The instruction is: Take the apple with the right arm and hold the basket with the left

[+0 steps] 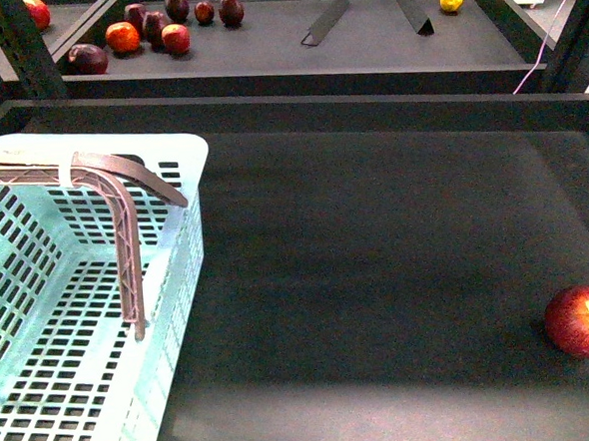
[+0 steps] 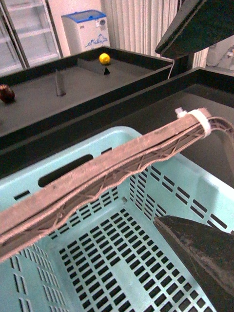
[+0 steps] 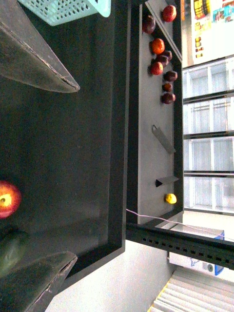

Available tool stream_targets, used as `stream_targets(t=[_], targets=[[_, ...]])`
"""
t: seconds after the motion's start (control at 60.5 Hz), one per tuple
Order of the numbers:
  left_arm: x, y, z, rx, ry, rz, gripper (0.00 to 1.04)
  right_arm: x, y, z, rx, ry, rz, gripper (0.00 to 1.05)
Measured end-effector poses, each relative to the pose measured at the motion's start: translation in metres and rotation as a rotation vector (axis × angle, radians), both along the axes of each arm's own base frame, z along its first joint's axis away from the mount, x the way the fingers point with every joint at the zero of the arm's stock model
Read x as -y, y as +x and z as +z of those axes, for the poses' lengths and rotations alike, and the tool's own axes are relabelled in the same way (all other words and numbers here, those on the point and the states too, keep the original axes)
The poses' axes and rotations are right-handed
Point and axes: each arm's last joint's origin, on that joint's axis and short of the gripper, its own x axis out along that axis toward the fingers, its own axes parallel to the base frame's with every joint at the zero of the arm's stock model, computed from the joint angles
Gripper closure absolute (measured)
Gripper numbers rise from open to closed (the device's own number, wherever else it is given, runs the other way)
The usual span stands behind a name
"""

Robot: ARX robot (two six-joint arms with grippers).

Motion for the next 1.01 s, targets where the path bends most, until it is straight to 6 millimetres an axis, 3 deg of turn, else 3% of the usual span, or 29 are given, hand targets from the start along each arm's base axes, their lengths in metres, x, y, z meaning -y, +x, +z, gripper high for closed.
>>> stream_targets(t=[0.116, 0.33, 0.743, 1.008], targets=[[0.001, 0.024, -0.013, -0.056, -0.049, 0.026, 0.07, 0.000, 0.000, 0.000, 0.000, 0.000, 0.000, 0.09], [0.003, 0.061, -0.018, -0.066, -0.095, 0.048, 0.07, 0.000, 0.000, 0.000, 0.000, 0.000, 0.000, 0.09], [-0.008, 0.099, -0.031, -0.098, -0.126, 0.118, 0.07, 0.000, 0.000, 0.000, 0.000, 0.000, 0.000, 0.09], [-0.009, 0.105, -0.042, -0.144, -0.128, 0.151, 0.53, 0.000, 0.000, 0.000, 0.000, 0.000, 0.000, 0.09]])
